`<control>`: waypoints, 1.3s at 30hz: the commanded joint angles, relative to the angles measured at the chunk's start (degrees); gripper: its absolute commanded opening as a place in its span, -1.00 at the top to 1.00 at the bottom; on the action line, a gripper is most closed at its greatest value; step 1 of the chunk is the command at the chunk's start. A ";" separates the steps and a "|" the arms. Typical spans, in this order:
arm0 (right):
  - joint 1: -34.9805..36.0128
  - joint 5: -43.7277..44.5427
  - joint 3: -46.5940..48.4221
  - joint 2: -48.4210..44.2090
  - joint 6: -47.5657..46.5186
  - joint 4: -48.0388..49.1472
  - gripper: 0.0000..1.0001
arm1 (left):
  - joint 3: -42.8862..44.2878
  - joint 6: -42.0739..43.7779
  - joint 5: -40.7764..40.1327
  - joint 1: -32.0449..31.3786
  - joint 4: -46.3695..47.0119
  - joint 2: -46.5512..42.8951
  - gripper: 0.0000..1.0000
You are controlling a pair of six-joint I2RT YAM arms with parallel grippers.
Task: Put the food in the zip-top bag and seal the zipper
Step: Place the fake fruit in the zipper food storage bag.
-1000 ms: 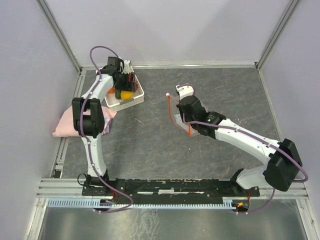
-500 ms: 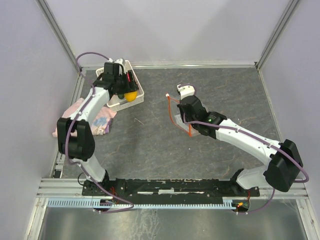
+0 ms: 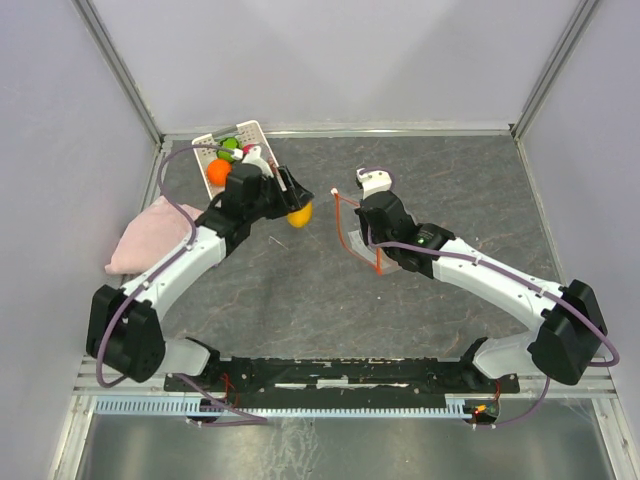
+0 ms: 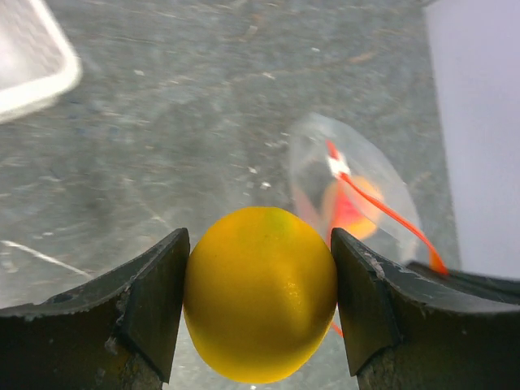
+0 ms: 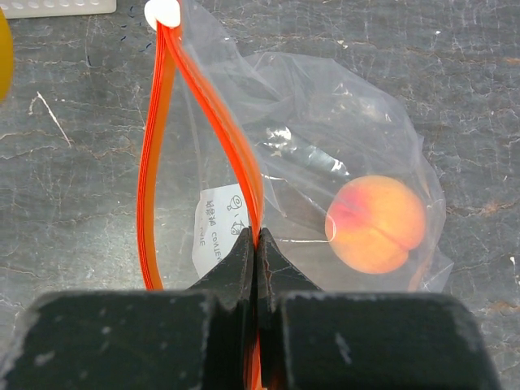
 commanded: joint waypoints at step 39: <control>-0.25 -7.28 1.61 -3.28 7.47 2.71 0.97 | -22.10 -14.53 -33.91 -25.91 42.29 -4.27 0.27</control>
